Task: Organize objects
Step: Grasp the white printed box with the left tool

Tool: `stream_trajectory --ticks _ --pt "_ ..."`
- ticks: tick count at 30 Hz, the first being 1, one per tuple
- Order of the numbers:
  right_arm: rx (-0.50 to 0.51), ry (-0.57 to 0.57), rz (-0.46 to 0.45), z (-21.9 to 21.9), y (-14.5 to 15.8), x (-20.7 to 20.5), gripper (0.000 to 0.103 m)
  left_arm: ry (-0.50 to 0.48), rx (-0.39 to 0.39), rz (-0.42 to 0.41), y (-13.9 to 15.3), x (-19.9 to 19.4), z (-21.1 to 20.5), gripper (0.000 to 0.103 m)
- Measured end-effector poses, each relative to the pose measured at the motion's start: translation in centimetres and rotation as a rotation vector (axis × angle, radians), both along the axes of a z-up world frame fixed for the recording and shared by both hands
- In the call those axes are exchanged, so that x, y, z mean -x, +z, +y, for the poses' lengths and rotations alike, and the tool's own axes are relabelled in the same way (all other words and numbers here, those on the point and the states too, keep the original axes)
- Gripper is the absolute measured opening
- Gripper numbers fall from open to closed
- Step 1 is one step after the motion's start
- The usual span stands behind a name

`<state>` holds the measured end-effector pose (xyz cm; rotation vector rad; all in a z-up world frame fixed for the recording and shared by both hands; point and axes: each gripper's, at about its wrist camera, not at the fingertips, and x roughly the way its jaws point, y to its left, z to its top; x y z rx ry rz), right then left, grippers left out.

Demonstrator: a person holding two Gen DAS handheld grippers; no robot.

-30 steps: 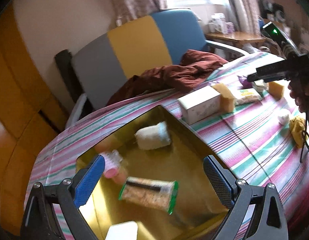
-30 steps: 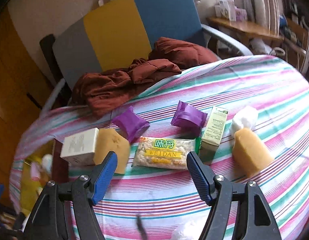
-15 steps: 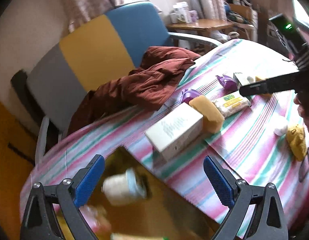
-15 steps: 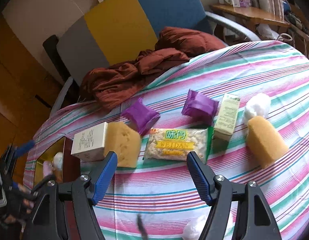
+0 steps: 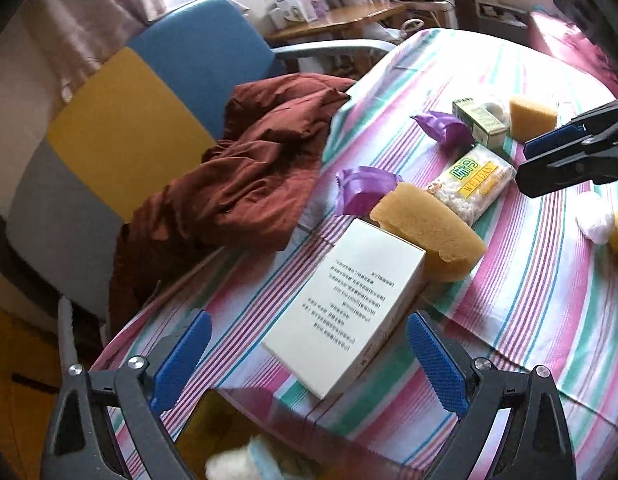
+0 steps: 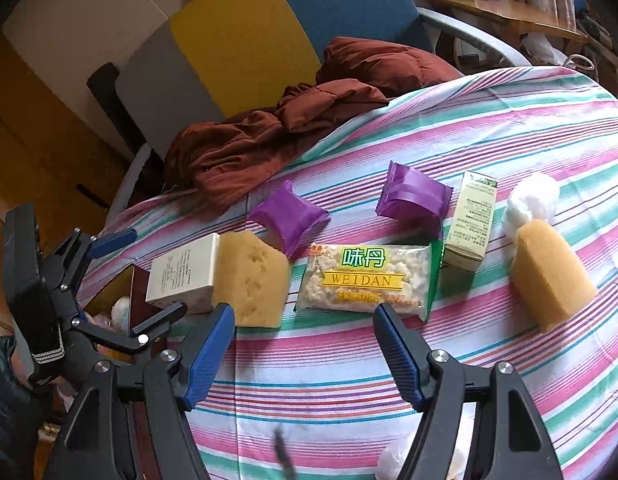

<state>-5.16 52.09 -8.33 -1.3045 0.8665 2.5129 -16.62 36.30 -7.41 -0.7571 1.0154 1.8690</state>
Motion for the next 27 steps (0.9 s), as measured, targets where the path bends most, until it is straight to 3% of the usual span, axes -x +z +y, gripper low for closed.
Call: stream_trajectory --ticks 5,8,9,16,27 --pt "0.004 -0.006 -0.008 0.2 -0.2 0.1 0.073 -0.043 0.015 -0.021 -0.9 0.3 1.5 0.093" --pt "0.002 -0.012 -0.014 0.3 -0.4 0.1 0.073 -0.045 0.032 -0.044 -1.6 0.4 2.2 0.078" --pt "0.002 -0.014 -0.017 0.4 -0.4 0.1 0.073 -0.041 0.039 -0.053 -1.9 0.4 2.3 0.067" --pt "-0.019 0.002 -0.026 -0.2 -0.6 0.3 0.073 -0.008 -0.007 -0.095 -1.2 -0.6 1.2 0.056" --pt "-0.058 0.058 -0.025 -2.1 -0.8 1.1 0.073 0.13 -0.138 -0.143 1.0 -2.2 -3.1 0.054"
